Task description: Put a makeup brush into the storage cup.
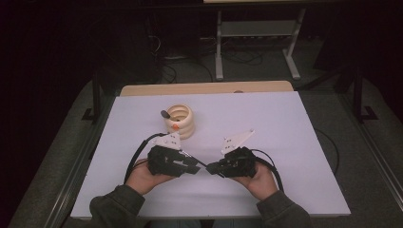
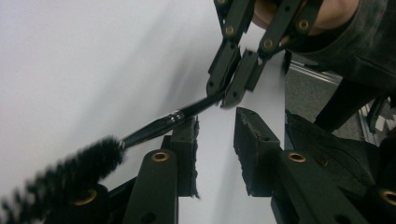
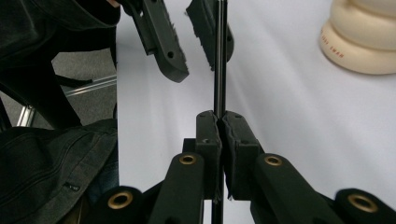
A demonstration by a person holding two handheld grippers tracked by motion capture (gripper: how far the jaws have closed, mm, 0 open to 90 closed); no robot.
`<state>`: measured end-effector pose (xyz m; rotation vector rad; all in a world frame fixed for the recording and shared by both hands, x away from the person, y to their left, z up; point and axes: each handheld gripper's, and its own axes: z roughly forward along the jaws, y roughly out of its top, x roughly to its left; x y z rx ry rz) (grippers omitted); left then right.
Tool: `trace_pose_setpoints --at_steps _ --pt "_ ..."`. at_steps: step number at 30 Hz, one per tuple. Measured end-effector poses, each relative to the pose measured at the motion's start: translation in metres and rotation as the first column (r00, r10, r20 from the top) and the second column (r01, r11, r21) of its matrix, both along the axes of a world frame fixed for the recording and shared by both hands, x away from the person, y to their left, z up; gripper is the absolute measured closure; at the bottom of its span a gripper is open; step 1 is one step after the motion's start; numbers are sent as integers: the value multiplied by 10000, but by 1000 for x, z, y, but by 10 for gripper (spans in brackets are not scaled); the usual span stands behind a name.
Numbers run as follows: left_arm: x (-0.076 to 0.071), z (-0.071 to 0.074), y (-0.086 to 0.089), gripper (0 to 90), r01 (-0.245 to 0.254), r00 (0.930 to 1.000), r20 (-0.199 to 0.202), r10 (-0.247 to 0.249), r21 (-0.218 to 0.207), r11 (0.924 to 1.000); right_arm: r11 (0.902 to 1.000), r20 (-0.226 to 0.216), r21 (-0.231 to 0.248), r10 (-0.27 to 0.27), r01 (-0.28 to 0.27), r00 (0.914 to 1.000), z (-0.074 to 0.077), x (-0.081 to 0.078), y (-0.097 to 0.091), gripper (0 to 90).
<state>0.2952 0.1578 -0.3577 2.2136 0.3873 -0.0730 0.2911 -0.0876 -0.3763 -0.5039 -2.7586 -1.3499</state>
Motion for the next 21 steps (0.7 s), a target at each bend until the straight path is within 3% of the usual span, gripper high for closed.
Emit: trace_pose_setpoints --at_steps 4,14,20,21 --pt "1 -2 -2 725 5 10000 -55 -4 203 9998 9999 -67 -45 101 -101 9999 -5 0 5 843" --pt "3 -2 -5 776 -205 9990 -392 200 -145 9997 9994 -296 -207 279 -285 9992 -12 -1 15 843" --pt "5 -3 -7 810 -115 9985 -545 105 -184 9998 9986 -182 -419 309 -317 9994 -15 -2 17 839" --pt "5 -4 -10 828 77 9983 -578 -94 -281 9996 9985 -164 -437 329 -336 9993 -16 -3 18 834"
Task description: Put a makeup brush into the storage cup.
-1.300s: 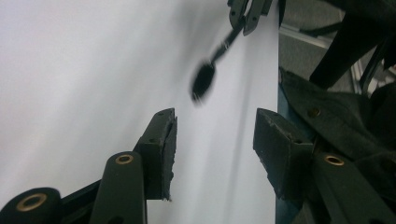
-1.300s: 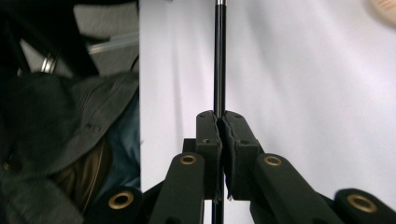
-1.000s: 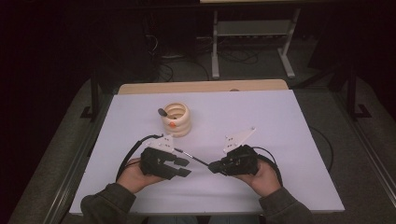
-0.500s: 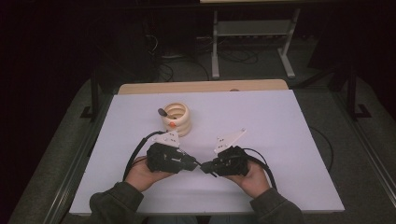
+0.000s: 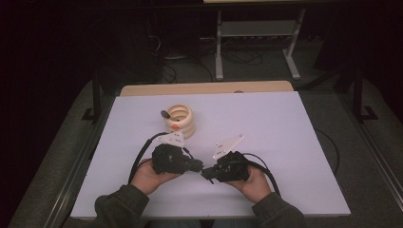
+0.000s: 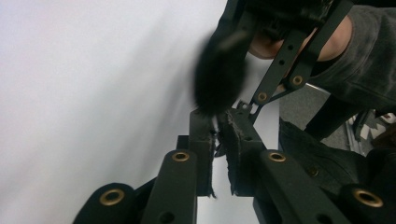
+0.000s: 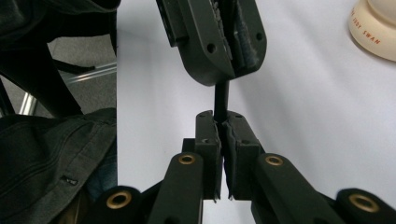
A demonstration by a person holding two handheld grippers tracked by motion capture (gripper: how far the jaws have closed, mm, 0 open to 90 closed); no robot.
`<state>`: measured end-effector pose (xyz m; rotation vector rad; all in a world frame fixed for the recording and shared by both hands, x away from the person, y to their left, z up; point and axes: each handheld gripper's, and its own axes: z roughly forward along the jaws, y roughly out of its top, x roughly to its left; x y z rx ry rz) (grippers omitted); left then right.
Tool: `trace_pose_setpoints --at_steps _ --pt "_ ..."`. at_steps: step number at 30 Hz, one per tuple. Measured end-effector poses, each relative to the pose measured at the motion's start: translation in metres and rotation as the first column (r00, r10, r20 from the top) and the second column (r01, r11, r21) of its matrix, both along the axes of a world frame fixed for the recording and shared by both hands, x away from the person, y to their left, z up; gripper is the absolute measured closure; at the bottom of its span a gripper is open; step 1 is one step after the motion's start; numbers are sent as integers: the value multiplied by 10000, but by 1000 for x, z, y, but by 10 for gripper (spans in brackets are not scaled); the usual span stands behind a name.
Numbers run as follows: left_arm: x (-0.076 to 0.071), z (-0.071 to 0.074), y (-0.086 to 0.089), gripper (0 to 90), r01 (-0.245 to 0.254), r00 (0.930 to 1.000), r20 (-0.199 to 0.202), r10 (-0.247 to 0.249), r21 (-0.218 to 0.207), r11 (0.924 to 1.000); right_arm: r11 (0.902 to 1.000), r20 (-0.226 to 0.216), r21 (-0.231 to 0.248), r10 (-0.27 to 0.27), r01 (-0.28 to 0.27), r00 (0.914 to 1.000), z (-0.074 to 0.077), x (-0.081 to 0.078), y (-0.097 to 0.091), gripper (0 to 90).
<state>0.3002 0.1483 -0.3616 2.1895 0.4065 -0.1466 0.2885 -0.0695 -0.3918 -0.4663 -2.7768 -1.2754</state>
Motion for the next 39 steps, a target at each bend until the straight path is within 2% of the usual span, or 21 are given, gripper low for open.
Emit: trace_pose_setpoints --at_steps 2,5,8,14,16,25,26,28,33,35,39 --pt "0 -1 -2 845 80 10000 40 -79 -40 10000 9999 58 -117 15 -15 10000 -1 -1 1 828" --pt "-1 -2 -5 848 111 9999 130 -113 114 9999 9994 181 -330 93 -87 9998 -2 0 1 817" --pt "-2 -2 -7 849 28 9999 128 -30 159 9999 9997 81 -225 -77 79 9999 -3 0 0 753" --pt "-2 0 -6 849 -88 9996 281 78 368 9993 9993 -60 -253 -281 279 9996 -3 2 -5 697" --pt "-1 1 -3 849 -178 9995 270 172 217 9996 9992 -62 -267 -315 313 9995 -4 2 -8 683" --pt "2 5 2 849 -543 9972 532 521 414 9977 9967 -192 -148 -801 798 9966 -3 3 -23 619" --pt "3 5 2 849 -562 9971 536 540 420 9975 9963 -69 -195 -843 842 9964 -3 4 -26 608" --pt "4 5 4 849 -628 9966 567 601 457 9970 9951 -245 -60 -992 990 9948 -2 4 -30 593" --pt "8 5 7 849 -819 9951 593 786 551 9951 9921 -276 9 -1251 1251 9918 -2 6 -41 553" --pt "10 5 9 850 -956 9946 447 934 486 9942 9902 -279 48 -1397 1399 9898 -3 7 -46 532" --pt "15 4 12 850 -1130 9930 404 1111 493 9924 9861 -303 108 -1652 1656 9858 -4 9 -57 492"
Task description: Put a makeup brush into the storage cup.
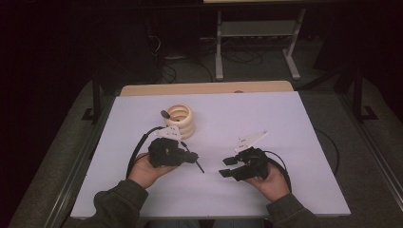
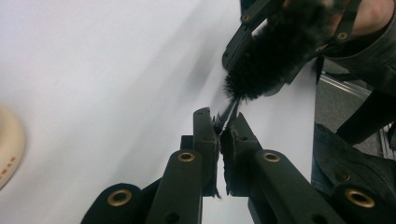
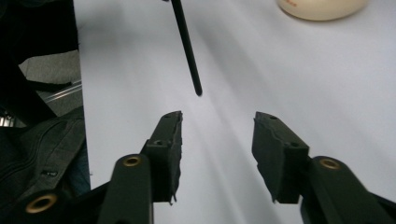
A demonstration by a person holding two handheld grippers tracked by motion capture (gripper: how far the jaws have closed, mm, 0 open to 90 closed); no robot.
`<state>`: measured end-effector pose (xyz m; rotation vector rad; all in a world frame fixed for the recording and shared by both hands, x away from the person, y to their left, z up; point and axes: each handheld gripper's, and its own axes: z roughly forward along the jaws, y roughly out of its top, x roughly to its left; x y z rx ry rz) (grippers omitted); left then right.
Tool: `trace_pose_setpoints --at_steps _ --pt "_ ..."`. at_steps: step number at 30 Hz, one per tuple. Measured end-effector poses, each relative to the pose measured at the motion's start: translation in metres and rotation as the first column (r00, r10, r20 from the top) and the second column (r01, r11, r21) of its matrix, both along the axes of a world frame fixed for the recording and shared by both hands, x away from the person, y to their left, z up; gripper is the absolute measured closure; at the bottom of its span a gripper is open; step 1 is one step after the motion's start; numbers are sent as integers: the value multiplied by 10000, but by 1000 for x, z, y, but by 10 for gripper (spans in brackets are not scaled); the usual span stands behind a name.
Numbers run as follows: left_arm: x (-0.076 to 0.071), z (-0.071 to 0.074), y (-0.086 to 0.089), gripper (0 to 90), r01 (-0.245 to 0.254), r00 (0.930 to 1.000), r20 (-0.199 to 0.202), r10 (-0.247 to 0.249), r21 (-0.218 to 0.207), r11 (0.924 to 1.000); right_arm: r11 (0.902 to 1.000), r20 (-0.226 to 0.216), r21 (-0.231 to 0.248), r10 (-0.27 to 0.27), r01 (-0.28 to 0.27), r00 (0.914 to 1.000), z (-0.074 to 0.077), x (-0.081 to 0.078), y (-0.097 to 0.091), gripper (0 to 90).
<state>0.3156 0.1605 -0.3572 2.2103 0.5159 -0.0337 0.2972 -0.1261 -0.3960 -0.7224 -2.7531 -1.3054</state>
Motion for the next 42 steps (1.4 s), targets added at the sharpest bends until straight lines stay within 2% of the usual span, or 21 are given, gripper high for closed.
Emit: trace_pose_setpoints --at_steps 6,11,16,17,20,22,23,29,34,38,42 --pt "7 1 3 850 -180 9998 23 179 171 9997 9990 -205 179 -398 401 9990 -2 1 -16 443" --pt "12 4 7 850 -432 9990 -146 433 70 9990 9979 -239 167 -627 631 9977 -3 0 -25 416" --pt "15 10 9 850 -625 9979 -141 628 185 9979 9944 -4 67 -1059 1059 9944 -1 -4 -36 366" --pt "16 12 9 850 -613 9981 -15 614 245 9978 9936 48 44 -1130 1130 9936 -1 -5 -38 358" --pt "18 15 11 850 -789 9969 -2 789 272 9965 9907 337 -98 -1356 1360 9902 -1 -7 -43 342" --pt "18 15 11 850 -789 9969 -2 789 272 9965 9889 295 -146 -1476 1481 9886 -1 -8 -44 342" --pt "22 17 14 850 -984 9951 -94 986 216 9949 9872 343 -157 -1580 1586 9868 -2 -8 -48 322" --pt "33 22 13 850 -1227 9923 -145 1230 218 9922 9788 375 20 -2047 2047 9781 0 -7 -57 290" --pt "40 28 13 850 -1504 9884 -156 1508 250 9883 9774 497 60 -2112 2111 9762 2 -7 -59 283" --pt "46 38 16 849 -1652 9862 -4 1654 337 9857 9745 631 126 -2244 2240 9725 3 -7 -63 279" --pt "53 48 17 850 -1862 9825 -10 1863 293 9821 9714 510 146 -2376 2372 9700 3 -9 -66 278"
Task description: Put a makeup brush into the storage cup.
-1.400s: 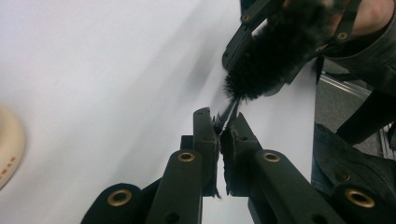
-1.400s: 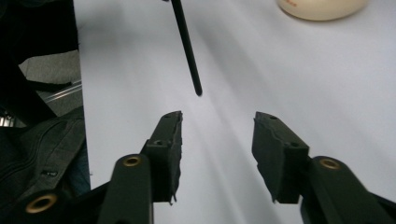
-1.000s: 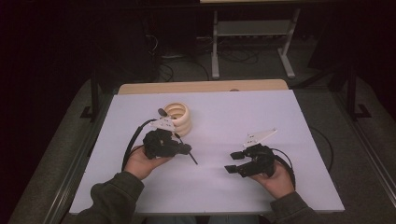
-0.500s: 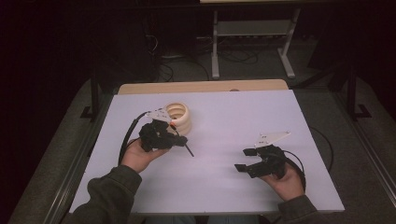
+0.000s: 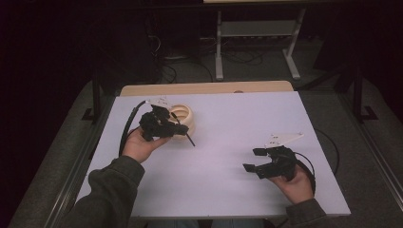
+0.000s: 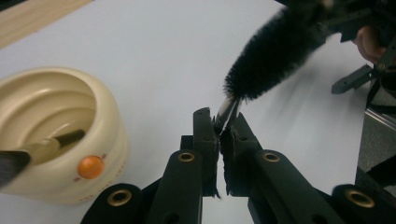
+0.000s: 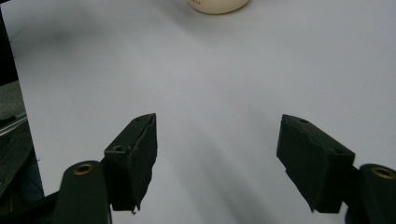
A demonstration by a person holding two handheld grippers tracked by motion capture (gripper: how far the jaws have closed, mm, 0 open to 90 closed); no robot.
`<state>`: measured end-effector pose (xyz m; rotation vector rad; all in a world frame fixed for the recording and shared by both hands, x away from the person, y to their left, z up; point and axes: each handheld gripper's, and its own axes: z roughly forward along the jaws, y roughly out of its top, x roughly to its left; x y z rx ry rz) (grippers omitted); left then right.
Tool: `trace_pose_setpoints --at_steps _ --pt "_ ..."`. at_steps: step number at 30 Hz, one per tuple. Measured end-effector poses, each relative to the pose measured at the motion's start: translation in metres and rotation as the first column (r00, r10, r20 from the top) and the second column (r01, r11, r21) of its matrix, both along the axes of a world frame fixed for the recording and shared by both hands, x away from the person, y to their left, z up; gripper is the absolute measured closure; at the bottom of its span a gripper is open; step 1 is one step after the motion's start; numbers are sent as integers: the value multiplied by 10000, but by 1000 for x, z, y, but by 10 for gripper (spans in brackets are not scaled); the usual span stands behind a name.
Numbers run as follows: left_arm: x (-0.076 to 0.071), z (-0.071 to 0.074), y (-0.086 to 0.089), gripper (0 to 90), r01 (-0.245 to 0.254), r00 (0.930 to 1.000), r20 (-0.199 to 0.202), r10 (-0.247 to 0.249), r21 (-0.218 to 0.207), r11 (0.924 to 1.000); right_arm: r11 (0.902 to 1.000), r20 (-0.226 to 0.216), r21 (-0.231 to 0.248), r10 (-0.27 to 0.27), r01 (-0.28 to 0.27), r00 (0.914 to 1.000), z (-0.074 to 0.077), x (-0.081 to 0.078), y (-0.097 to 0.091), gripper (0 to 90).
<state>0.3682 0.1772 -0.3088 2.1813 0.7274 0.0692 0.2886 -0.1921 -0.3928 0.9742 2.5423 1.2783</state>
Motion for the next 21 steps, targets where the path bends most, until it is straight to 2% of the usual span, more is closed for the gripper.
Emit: trace_pose_setpoints --at_steps 1,2,14,21 --pt "2 2 0 850 -52 10000 16 52 2 10000 10000 101 -27 40 -40 9999 -1 0 -1 278" --pt "3 5 -1 850 -106 9999 20 106 24 9999 10000 -6 -20 -26 26 10000 -1 0 -1 278" --pt "22 27 0 850 -573 9982 170 572 74 9983 9999 77 42 -126 126 9999 1 0 -6 265" --pt "33 43 7 850 -1117 9933 290 1115 51 9937 10000 90 8 -36 36 10000 0 1 -6 269"
